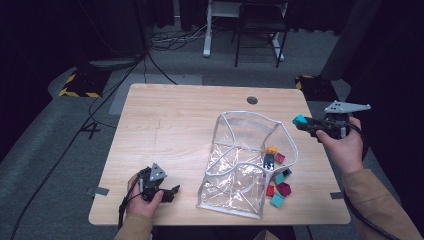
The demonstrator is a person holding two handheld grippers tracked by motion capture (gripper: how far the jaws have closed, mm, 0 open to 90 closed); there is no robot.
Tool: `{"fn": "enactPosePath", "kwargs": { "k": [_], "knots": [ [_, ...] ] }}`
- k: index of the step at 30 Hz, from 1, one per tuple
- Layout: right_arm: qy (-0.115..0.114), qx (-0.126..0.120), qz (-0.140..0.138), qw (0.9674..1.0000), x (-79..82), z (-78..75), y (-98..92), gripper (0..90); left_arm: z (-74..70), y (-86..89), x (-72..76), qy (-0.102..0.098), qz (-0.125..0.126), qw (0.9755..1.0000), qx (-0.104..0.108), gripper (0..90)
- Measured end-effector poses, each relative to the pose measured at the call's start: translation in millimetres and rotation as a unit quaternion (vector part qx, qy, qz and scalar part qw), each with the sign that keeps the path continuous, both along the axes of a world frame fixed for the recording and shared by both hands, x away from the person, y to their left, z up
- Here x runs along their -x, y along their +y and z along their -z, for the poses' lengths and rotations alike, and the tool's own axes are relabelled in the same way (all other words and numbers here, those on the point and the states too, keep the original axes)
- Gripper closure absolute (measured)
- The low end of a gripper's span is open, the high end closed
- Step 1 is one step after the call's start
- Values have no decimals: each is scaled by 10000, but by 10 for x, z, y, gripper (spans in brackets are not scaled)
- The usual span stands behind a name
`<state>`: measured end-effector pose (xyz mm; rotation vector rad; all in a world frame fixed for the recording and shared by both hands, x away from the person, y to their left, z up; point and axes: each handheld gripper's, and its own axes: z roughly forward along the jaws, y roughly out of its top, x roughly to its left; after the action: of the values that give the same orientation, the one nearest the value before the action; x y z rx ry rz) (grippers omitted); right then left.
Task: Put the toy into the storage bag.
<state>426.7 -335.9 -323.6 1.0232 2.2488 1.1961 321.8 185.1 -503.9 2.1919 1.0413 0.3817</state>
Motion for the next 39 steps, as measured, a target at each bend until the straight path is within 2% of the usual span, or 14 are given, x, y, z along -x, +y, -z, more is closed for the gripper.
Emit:
{"fn": "enactPosePath", "kwargs": {
  "k": [12, 13, 18, 26, 39],
  "knots": [
    [37, -256, -206, 9995, 167, -306, 192, 680, 4, -8, -25, 8, 33, 10000, 0, 128],
    [35, -288, -306, 9991, 201, -365, 258, 679, 4, -8, -25, 6, 32, 10000, -3, 128],
    [44, -312, -538, 9981, 265, -450, 414, 679, 4, -8, -25, 6, 32, 10000, -3, 128],
    [100, -280, -865, 9958, 301, -478, 706, 679, 3, -8, -25, 6, 32, 10000, -4, 128],
    [252, -211, -1246, 9917, 200, -406, 1166, 679, 3, -7, -25, 7, 35, 10000, -9, 129]
  ]
}}
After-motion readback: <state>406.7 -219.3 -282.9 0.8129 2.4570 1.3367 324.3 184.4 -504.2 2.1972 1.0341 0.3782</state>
